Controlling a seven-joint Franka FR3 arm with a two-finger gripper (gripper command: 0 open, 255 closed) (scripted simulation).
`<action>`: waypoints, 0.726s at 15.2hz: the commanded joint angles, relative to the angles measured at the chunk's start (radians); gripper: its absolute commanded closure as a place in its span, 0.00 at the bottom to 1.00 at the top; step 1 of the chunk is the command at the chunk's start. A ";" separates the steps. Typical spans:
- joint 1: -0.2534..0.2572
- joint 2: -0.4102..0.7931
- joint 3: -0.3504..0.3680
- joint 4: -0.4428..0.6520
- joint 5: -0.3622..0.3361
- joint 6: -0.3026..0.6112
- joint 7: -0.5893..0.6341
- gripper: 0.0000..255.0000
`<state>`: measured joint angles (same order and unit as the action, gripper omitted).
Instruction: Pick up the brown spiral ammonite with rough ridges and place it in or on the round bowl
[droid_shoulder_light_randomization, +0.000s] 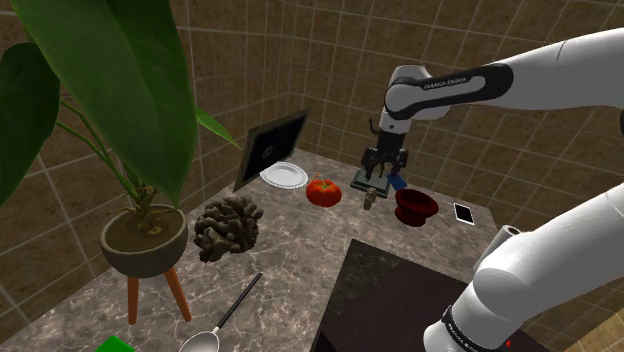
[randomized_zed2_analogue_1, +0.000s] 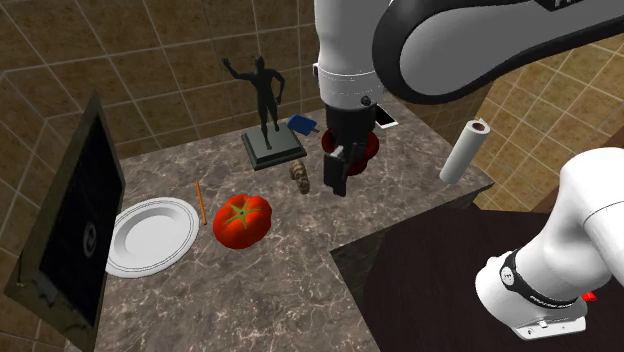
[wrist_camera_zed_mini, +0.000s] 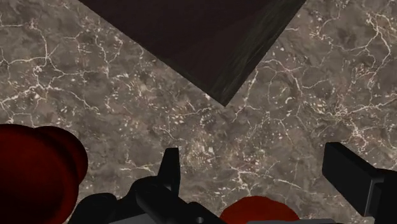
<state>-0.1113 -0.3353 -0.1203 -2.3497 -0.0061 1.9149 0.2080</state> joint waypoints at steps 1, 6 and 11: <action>-0.012 0.065 -0.012 0.025 0.007 0.044 0.021 0.00; -0.044 0.233 -0.050 0.098 0.033 0.148 0.057 0.00; -0.077 0.401 -0.085 0.190 0.077 0.228 0.083 0.00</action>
<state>-0.1802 0.0277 -0.1973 -2.1864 0.0602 2.1307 0.2873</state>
